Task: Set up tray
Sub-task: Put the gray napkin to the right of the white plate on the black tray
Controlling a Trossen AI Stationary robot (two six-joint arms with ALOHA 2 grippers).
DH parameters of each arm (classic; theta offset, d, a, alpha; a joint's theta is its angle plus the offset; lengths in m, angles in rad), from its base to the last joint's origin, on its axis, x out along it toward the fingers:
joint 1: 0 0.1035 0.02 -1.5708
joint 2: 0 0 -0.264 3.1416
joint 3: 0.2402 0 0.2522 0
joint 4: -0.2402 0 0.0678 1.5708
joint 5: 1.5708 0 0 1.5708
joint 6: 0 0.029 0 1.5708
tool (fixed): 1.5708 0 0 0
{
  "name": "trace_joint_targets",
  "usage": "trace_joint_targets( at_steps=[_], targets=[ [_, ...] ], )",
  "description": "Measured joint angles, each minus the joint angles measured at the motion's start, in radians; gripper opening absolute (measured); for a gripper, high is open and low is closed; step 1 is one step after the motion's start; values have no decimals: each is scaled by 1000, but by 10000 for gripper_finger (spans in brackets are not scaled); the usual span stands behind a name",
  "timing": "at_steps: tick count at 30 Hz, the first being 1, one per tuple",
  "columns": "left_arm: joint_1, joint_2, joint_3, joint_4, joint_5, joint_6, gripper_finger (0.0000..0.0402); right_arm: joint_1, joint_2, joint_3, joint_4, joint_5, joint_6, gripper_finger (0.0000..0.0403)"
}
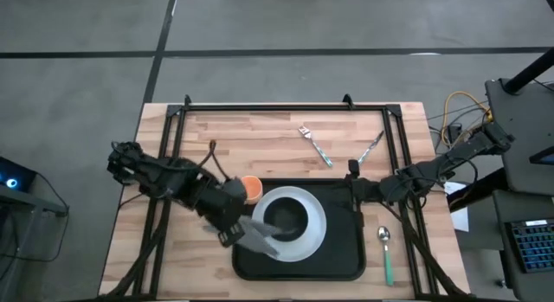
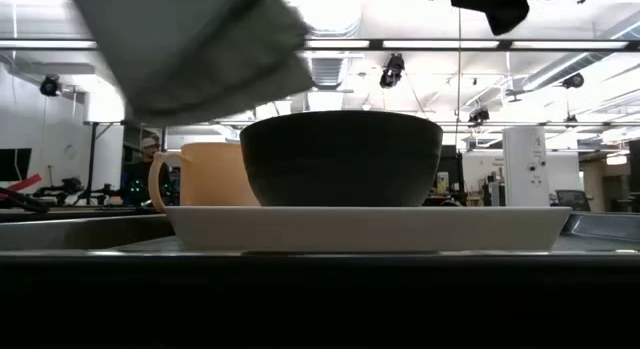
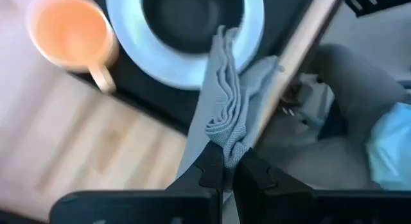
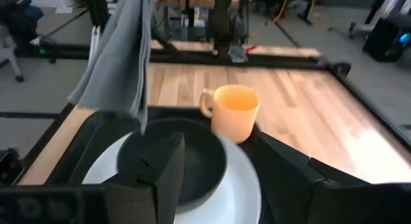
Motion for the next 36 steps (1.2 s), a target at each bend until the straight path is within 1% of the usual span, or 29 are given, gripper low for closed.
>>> trace_joint_targets(
  at_steps=[3, 7, 13, 16, 20, 25, 30, 36],
  targets=[
    [57, 0, 14, -1, -79, 115, 0, -31, 11, 20, 56, 1, -39, 178],
    [132, 11, 50, 4, -195, 254, 0, -88, 42, 58, 81, 1, -50, 178],
    [230, 56, 117, 68, -211, 424, 0, -204, 130, 147, 96, 0, -69, 178],
    [268, 102, 163, 68, -210, 480, 0, -238, 192, 192, 114, -27, -100, 178],
    [317, 173, 227, 69, -210, 508, 0, -256, 276, 274, 135, -35, -120, 178],
    [365, 183, 199, 99, -208, 523, 0, -260, 358, 358, 134, -34, -135, 178],
    [361, 188, 202, 136, -208, 533, 0, -262, 423, 378, 138, -33, -136, 178],
    [351, 188, 203, 143, -205, 534, 0, -268, 500, 441, 134, -27, -157, 178]
  ],
)
